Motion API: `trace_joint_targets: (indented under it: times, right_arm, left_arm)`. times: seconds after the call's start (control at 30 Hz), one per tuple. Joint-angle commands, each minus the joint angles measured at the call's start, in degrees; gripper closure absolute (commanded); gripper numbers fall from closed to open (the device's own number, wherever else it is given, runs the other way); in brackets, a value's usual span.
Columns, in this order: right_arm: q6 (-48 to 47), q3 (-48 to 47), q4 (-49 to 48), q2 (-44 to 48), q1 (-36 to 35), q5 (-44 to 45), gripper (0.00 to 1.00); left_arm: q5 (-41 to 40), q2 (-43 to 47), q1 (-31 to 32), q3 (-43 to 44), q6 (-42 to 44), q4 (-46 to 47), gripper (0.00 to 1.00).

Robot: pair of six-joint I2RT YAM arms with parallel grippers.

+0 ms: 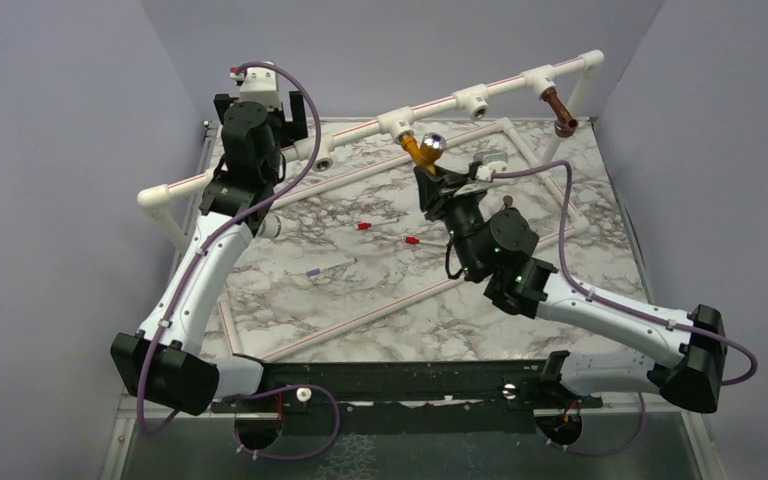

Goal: Install the water faucets

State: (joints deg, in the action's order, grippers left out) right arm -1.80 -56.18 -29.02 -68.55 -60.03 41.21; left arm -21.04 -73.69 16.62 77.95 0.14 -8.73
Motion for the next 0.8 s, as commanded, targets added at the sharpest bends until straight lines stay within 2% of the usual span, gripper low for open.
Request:
trace_joint_targets:
  times: [0.0,0.13,0.37,0.57,0.77]
  right_arm:
    - [14.2,-1.6,3.6,3.4,6.8,7.3,0.99]
    - [23.1,-2.6,7.7,3.4,8.2,3.5,0.99]
    - [23.4,-3.0,7.9,2.0,8.3,0.6,0.99]
    - [18.6,-0.2,7.9,3.6,8.3,-2.4,0.99]
    - [9.2,5.1,2.6,5.7,8.3,-6.7,0.99]
  left_arm:
    - [2.2,-1.1,1.1,-2.4,-0.7,-6.6,0.07]
    - [2.4,-1.2,1.1,-2.5,-0.8,-6.5,0.07]
    - [2.3,-1.0,1.1,-2.7,-0.8,-6.3,0.06]
    - [2.2,-1.0,1.1,-2.7,-0.7,-6.3,0.06]
    - [2.4,-1.3,1.1,-2.5,-0.8,-6.5,0.06]
